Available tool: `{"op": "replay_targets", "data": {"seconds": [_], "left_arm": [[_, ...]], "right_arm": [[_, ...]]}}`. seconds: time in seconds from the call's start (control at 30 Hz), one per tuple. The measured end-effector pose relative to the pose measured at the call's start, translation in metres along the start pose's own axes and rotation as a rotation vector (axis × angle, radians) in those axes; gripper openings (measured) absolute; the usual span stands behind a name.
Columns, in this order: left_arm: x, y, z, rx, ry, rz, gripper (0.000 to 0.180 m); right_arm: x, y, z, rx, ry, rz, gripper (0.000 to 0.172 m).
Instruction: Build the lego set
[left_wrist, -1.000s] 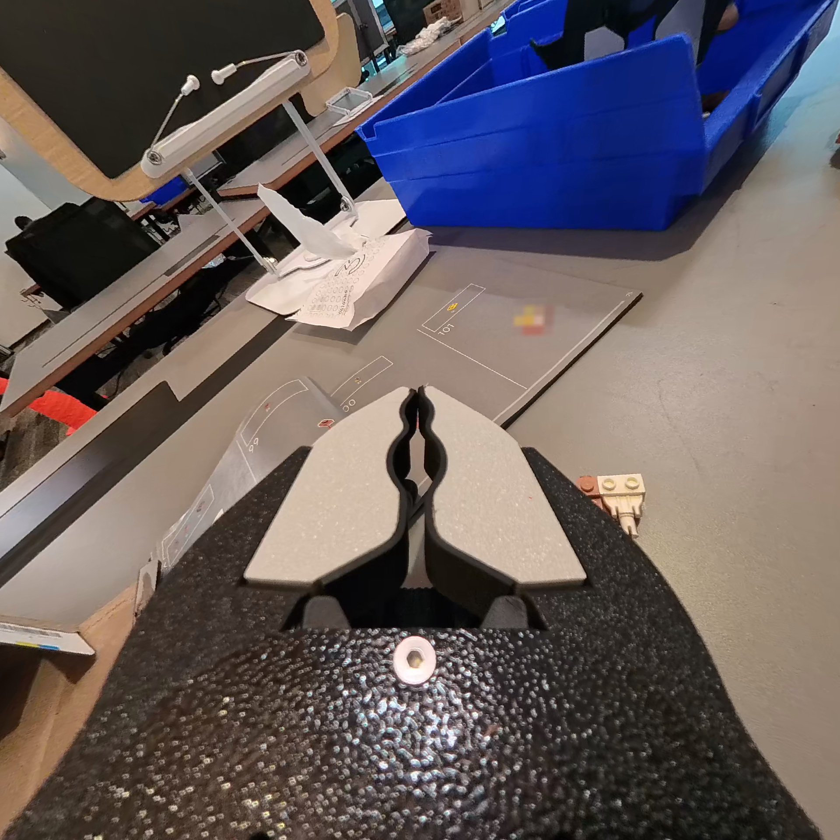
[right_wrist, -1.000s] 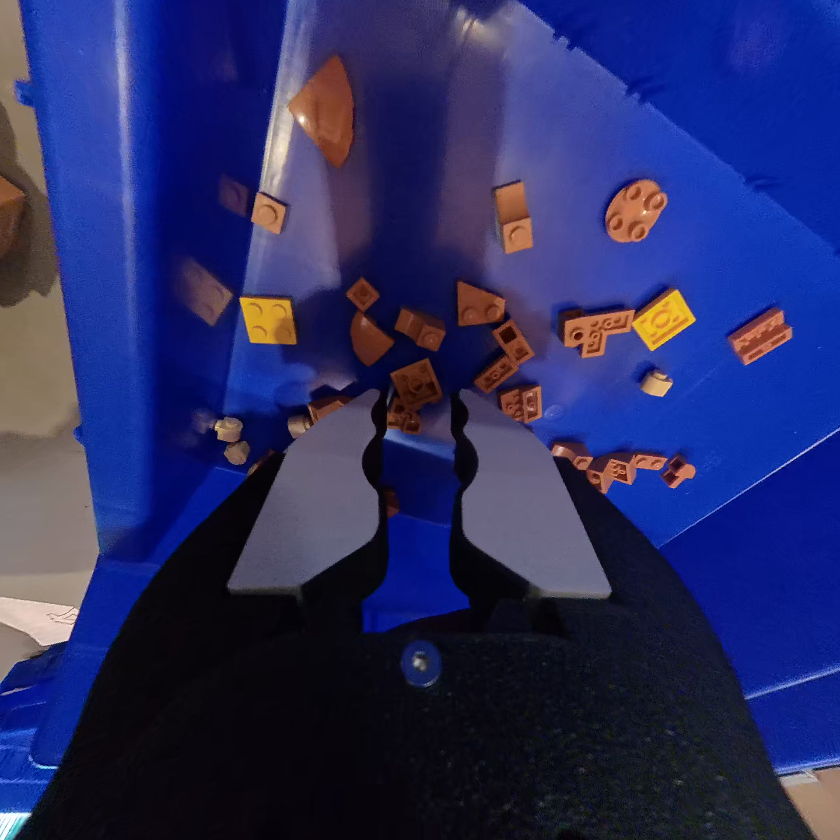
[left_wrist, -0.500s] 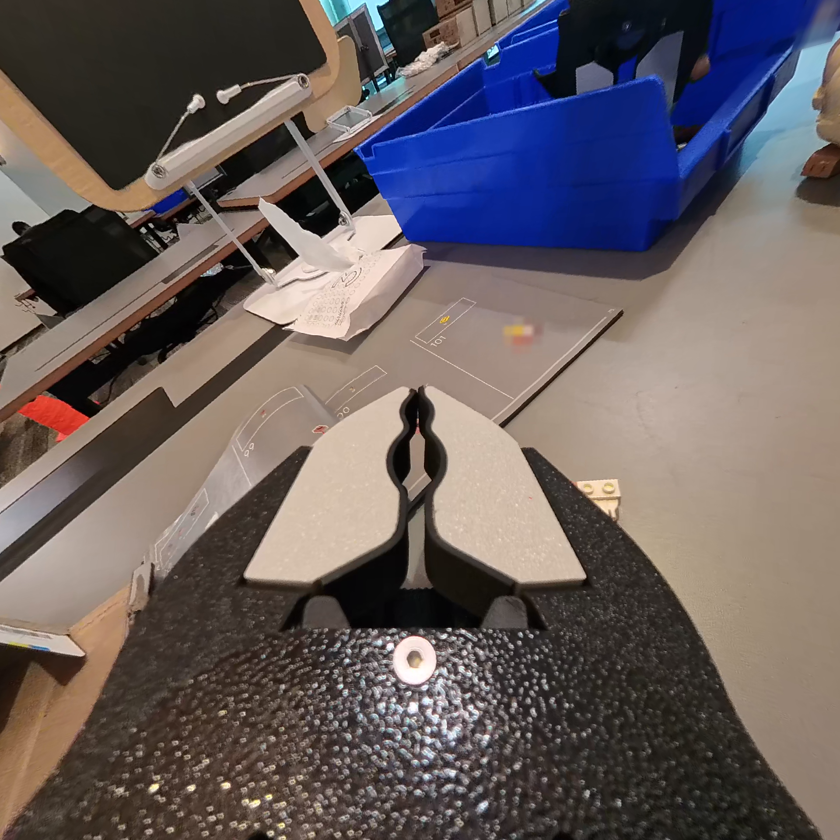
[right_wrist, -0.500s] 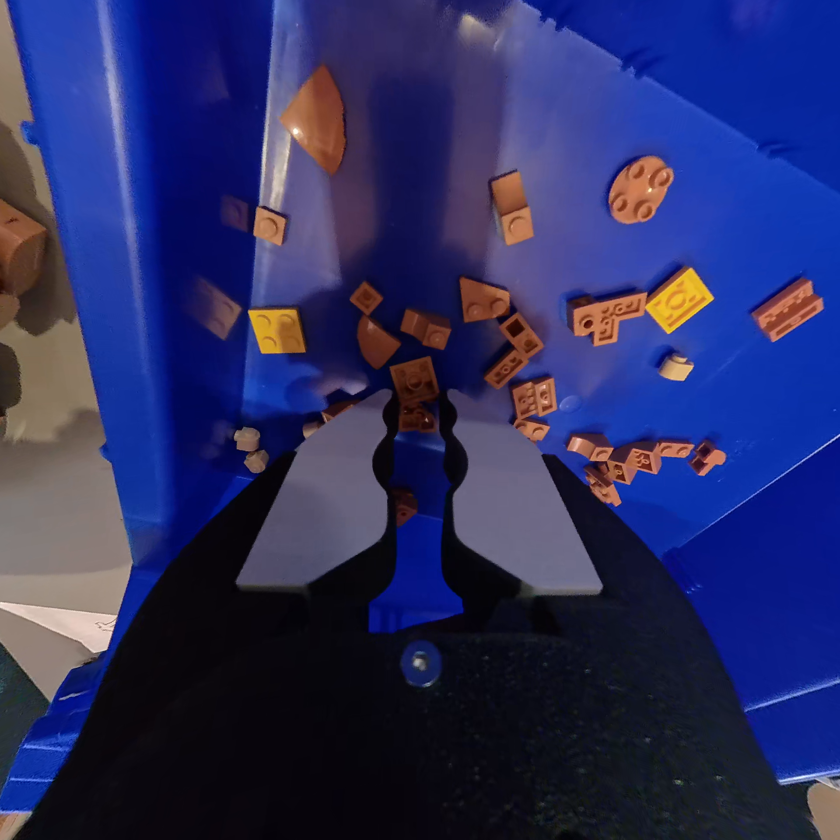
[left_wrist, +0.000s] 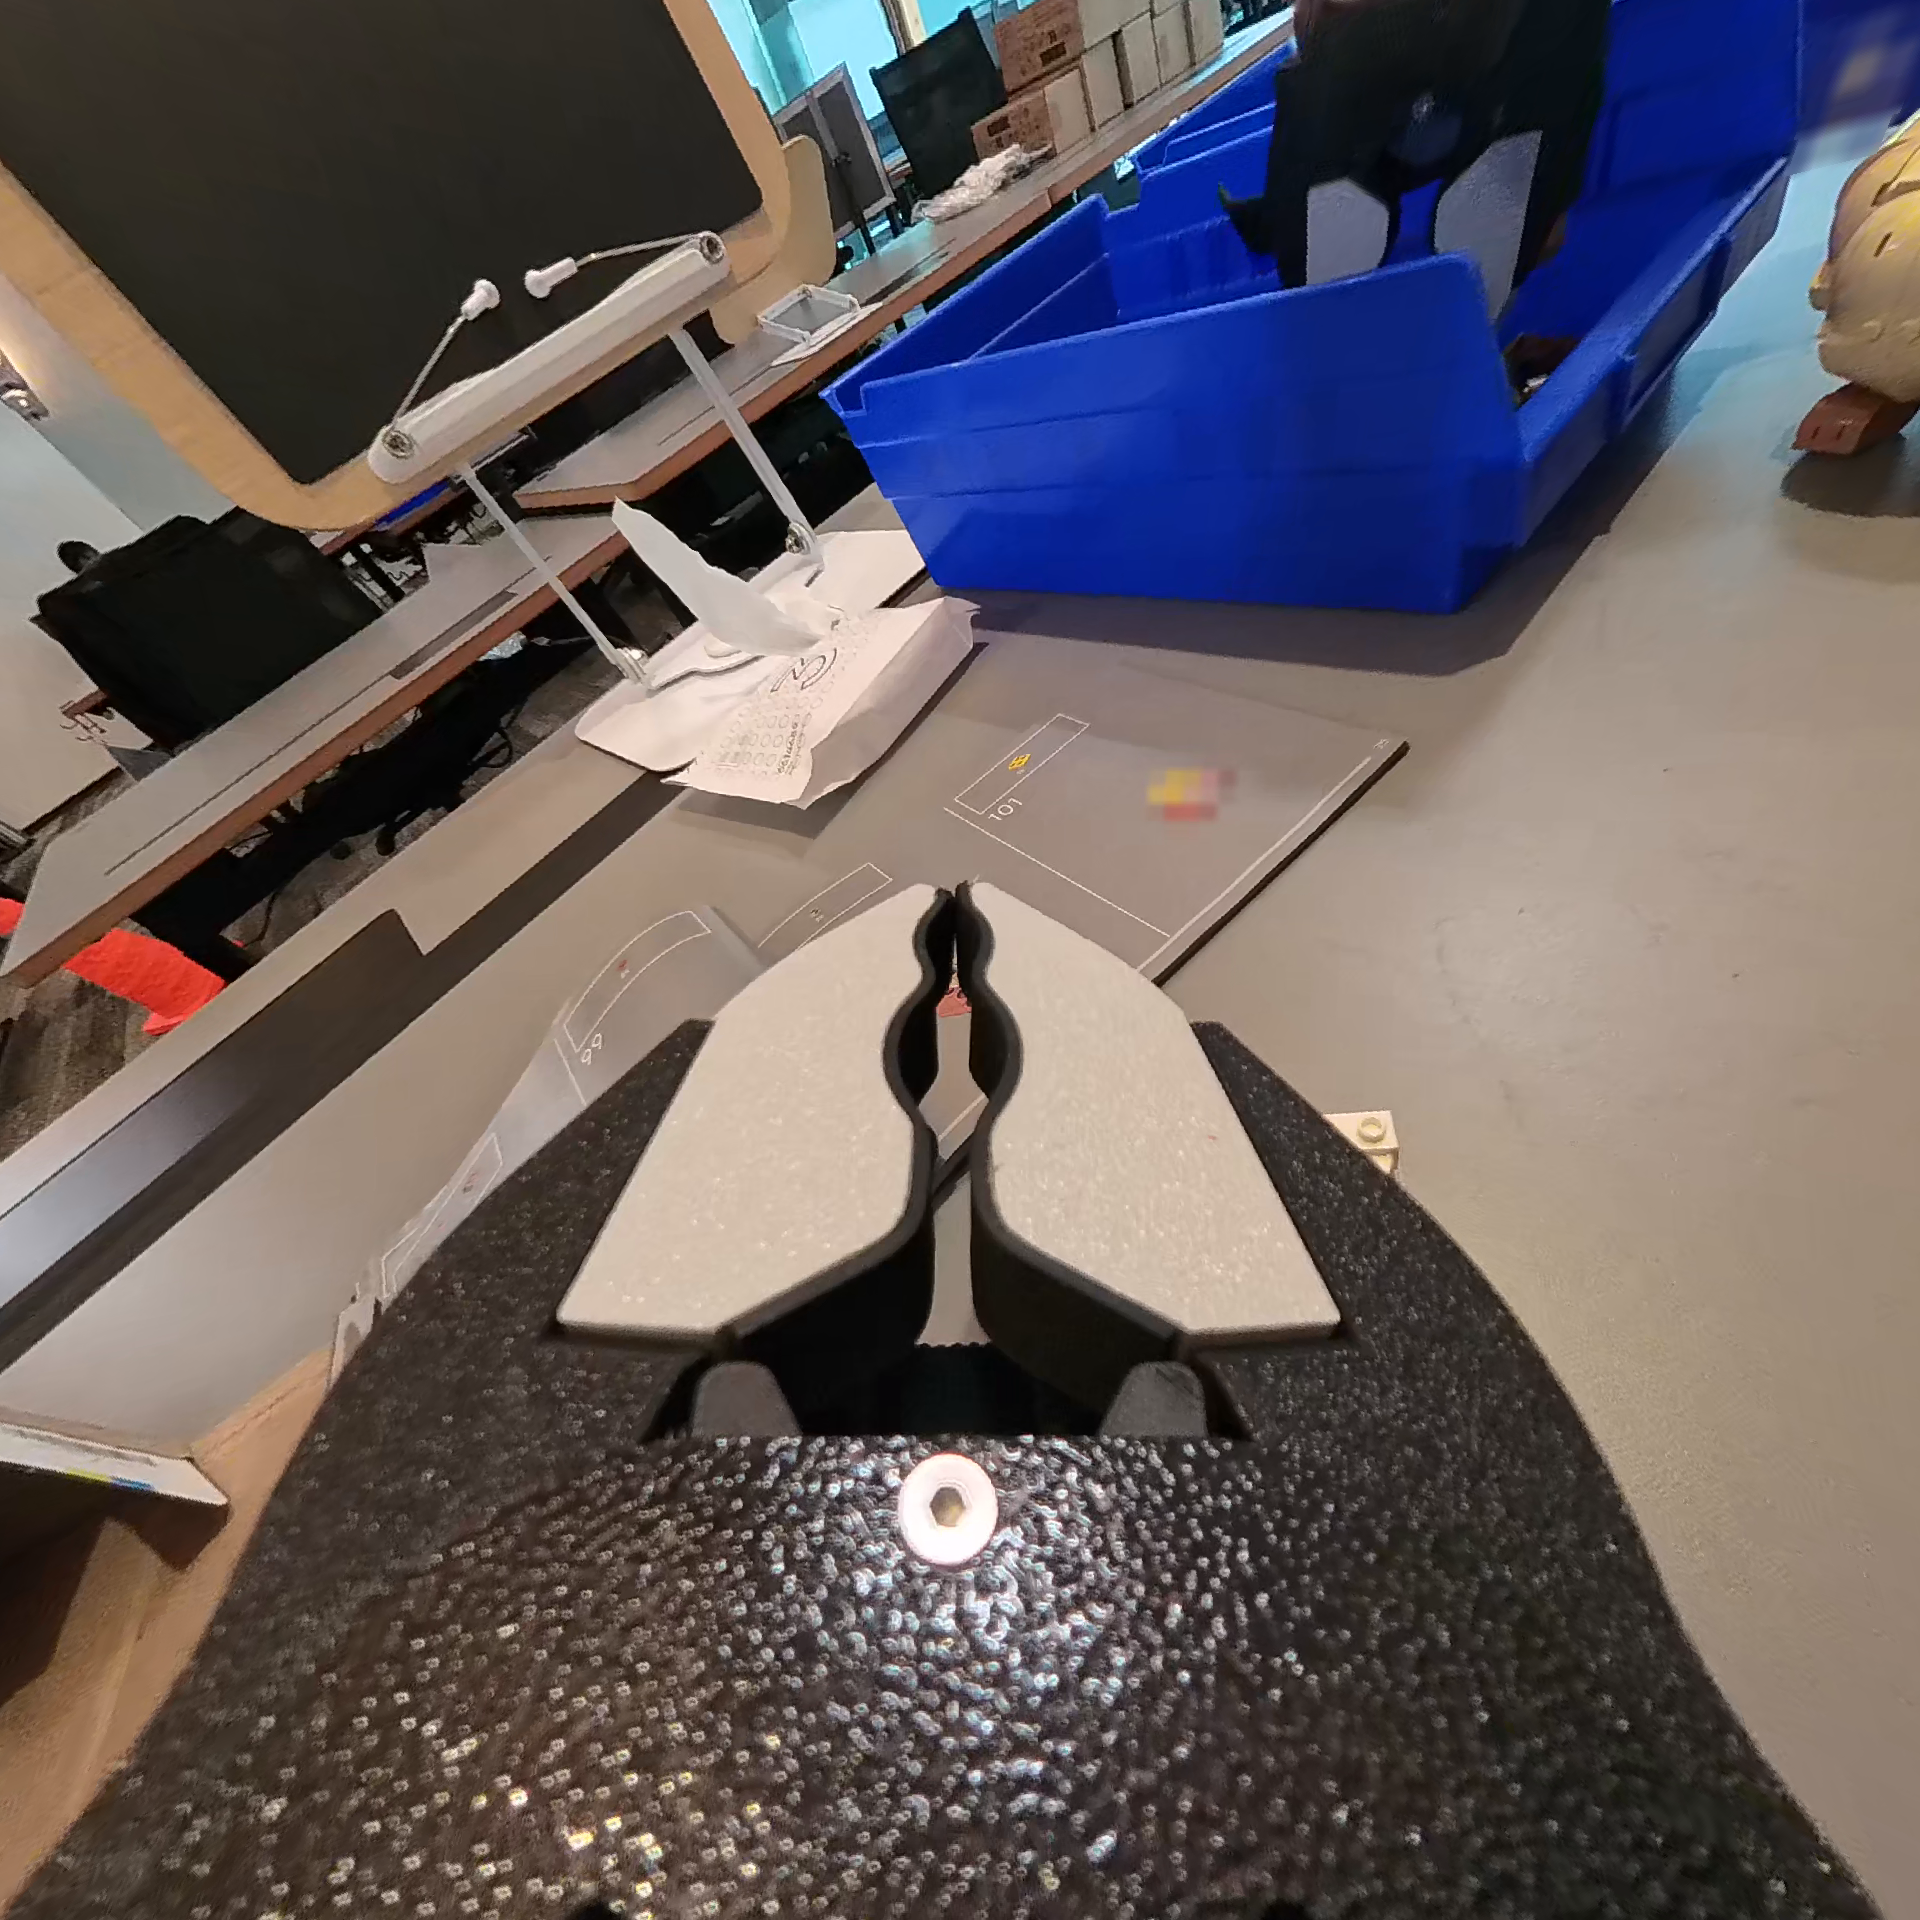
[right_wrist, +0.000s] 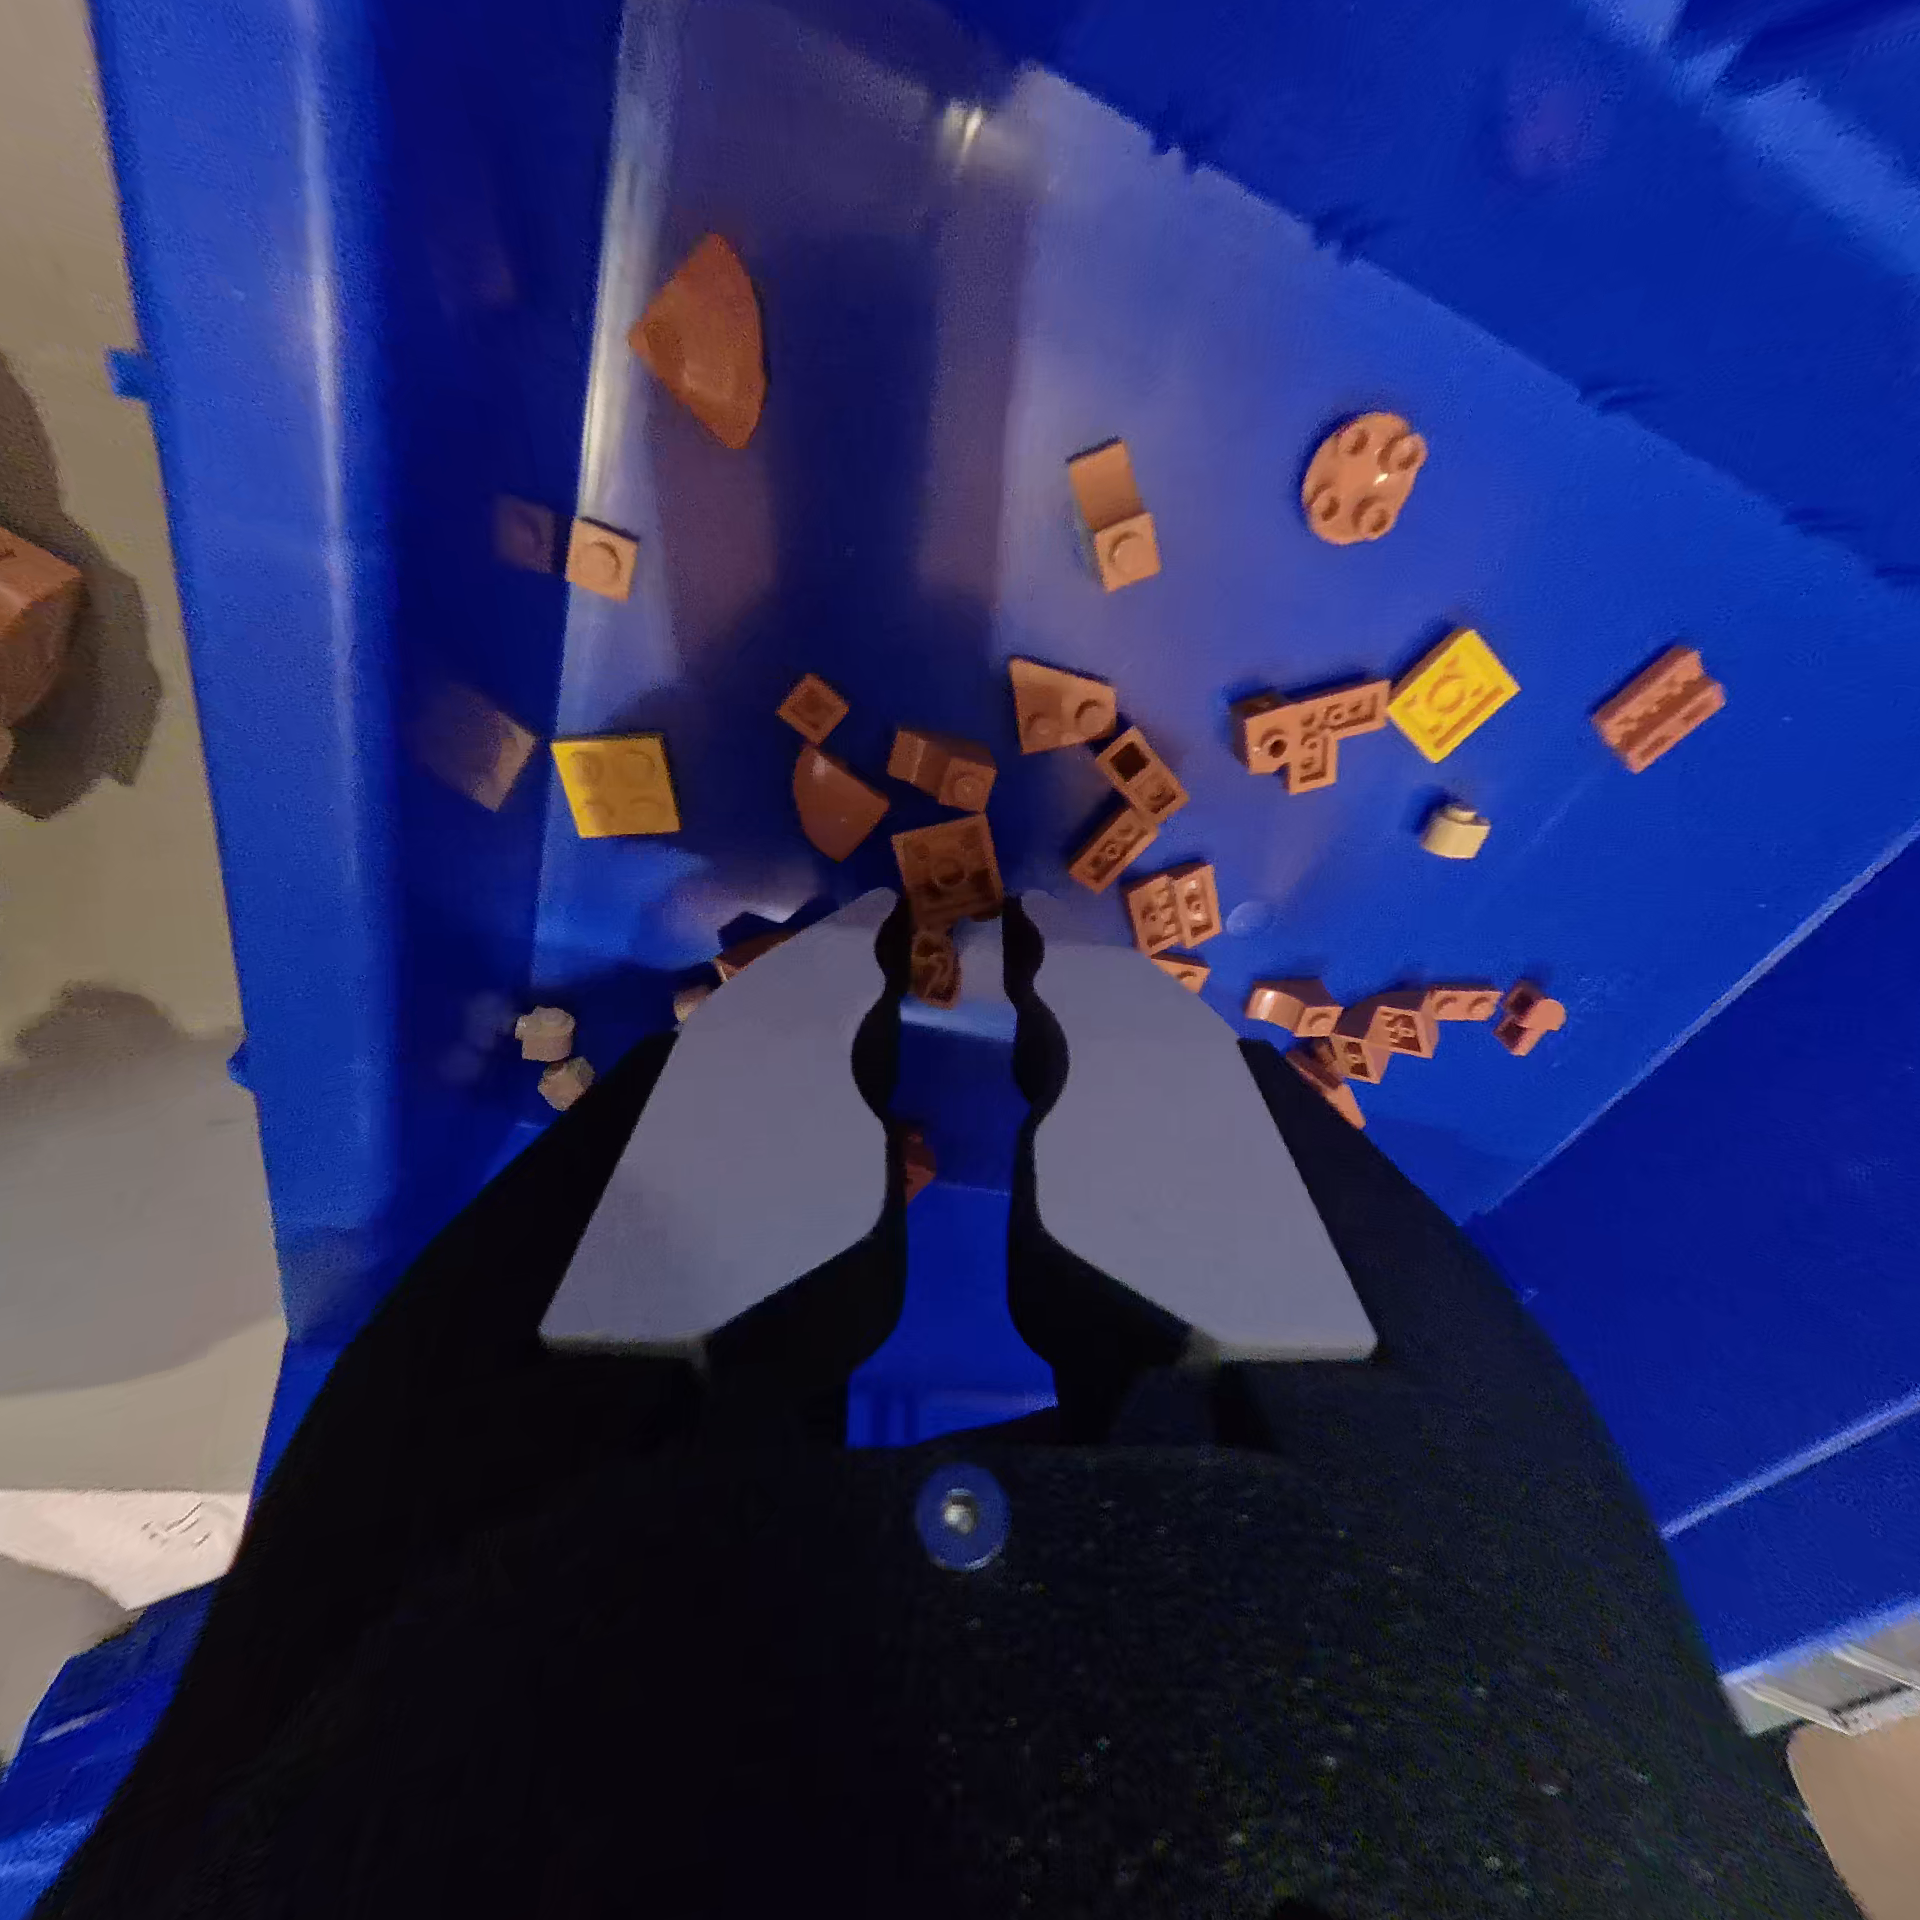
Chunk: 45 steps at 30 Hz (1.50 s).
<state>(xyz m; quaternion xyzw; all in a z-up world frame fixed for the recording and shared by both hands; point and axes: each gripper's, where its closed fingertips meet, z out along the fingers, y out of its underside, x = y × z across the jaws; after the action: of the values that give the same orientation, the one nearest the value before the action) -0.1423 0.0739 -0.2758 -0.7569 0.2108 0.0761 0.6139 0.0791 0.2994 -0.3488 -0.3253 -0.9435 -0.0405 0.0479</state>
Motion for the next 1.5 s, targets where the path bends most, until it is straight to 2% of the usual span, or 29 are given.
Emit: {"op": "replay_targets", "data": {"seconds": [0.1, 0.2, 0.4, 0.53, 0.6, 0.73, 0.97, 1.07, 1.13, 1.2, 1.3, 1.5], "left_arm": [[0.001, 0.0, 0.0, -0.001, -0.001, 0.005, 0.0], [0.0, -0.001, 0.0, 0.001, -0.002, 0.004, 0.0], [0.003, -0.001, 0.001, 0.001, 0.005, 0.008, 0.0], [0.006, 0.001, 0.003, -0.007, 0.012, 0.012, 0.0], [0.006, 0.002, 0.004, -0.011, 0.011, 0.013, 0.0], [0.006, 0.003, 0.004, -0.015, 0.004, 0.013, 0.0], [0.012, -0.008, 0.001, 0.033, 0.043, -0.032, 0.0], [0.033, -0.035, -0.004, 0.13, 0.222, -0.208, 0.0], [0.056, -0.057, -0.008, 0.165, 0.412, -0.381, 0.01], [0.069, -0.082, -0.012, 0.219, 0.535, -0.538, 0.014], [0.08, -0.113, -0.015, 0.265, 0.639, -0.711, 0.02], [0.099, -0.135, -0.019, 0.28, 0.719, -0.815, 0.029]], "right_arm": [[0.007, -0.01, -0.012, 0.066, 0.108, -0.009, 0.017], [0.018, -0.028, -0.035, 0.205, 0.3, -0.019, 0.016], [0.034, -0.056, -0.112, 0.483, 0.948, -0.09, 0.016], [0.023, -0.063, -0.147, 0.53, 1.295, -0.144, 0.016], [0.015, -0.065, -0.158, 0.556, 1.41, -0.165, 0.016], [0.004, -0.067, -0.175, 0.612, 1.517, -0.172, 0.016], [-0.009, -0.079, -0.193, 0.652, 1.573, -0.207, 0.016], [-0.016, -0.093, -0.201, 0.623, 1.63, -0.253, 0.016], [-0.02, -0.106, -0.203, 0.559, 1.683, -0.315, 0.016], [-0.024, -0.121, -0.205, 0.508, 1.735, -0.366, 0.016], [-0.032, -0.147, -0.21, 0.462, 1.797, -0.43, 0.016], [-0.054, -0.206, -0.208, 0.359, 1.879, -0.608, 0.016]]}}
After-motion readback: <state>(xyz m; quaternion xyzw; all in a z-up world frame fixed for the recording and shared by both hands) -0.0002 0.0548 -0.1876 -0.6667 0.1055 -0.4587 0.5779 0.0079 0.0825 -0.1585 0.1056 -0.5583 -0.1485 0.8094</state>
